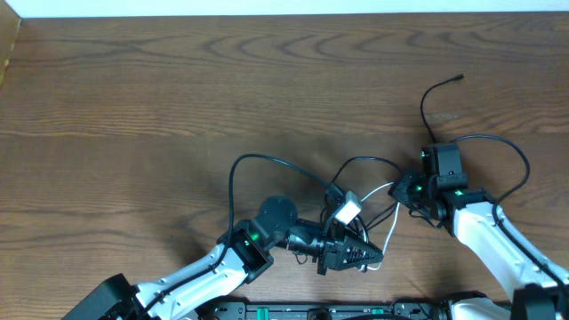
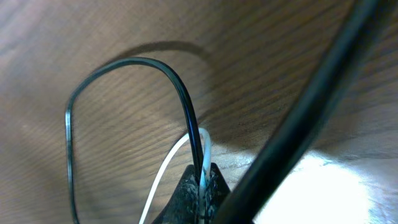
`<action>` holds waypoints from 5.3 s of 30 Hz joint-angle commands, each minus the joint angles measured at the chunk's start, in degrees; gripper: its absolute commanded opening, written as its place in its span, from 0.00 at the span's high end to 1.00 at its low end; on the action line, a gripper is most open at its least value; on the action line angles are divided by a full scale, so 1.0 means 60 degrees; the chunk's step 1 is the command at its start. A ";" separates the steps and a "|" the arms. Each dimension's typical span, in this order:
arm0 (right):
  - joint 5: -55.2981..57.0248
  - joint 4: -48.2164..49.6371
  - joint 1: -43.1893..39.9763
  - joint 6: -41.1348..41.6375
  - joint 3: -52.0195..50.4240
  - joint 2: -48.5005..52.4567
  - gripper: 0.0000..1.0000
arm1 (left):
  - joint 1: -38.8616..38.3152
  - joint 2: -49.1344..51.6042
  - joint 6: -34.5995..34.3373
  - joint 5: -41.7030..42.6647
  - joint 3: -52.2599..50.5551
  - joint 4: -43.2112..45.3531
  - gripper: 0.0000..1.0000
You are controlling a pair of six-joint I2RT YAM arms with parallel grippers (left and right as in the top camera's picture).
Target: Untangle cables
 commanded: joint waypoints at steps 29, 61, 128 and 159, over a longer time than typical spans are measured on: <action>-0.5308 -0.0455 -0.0900 -0.4014 0.0637 0.0117 0.15 | 0.2973 -0.0011 -0.2127 0.1308 0.0095 -0.3326 0.92; -0.5676 -0.1300 0.1657 -0.4758 0.0663 -0.0678 0.25 | 0.3300 -0.0015 -0.0102 0.3887 0.0095 -0.0525 0.93; 0.0353 -0.2273 0.1096 -0.3391 0.0787 -0.1333 0.01 | 0.9158 -0.0022 0.1730 -0.1137 0.0102 -0.2565 0.93; 0.0280 -0.2240 0.1096 -0.3388 0.0787 -0.1315 0.01 | 1.0196 -0.0022 0.3049 -0.0648 0.0113 -0.5941 0.08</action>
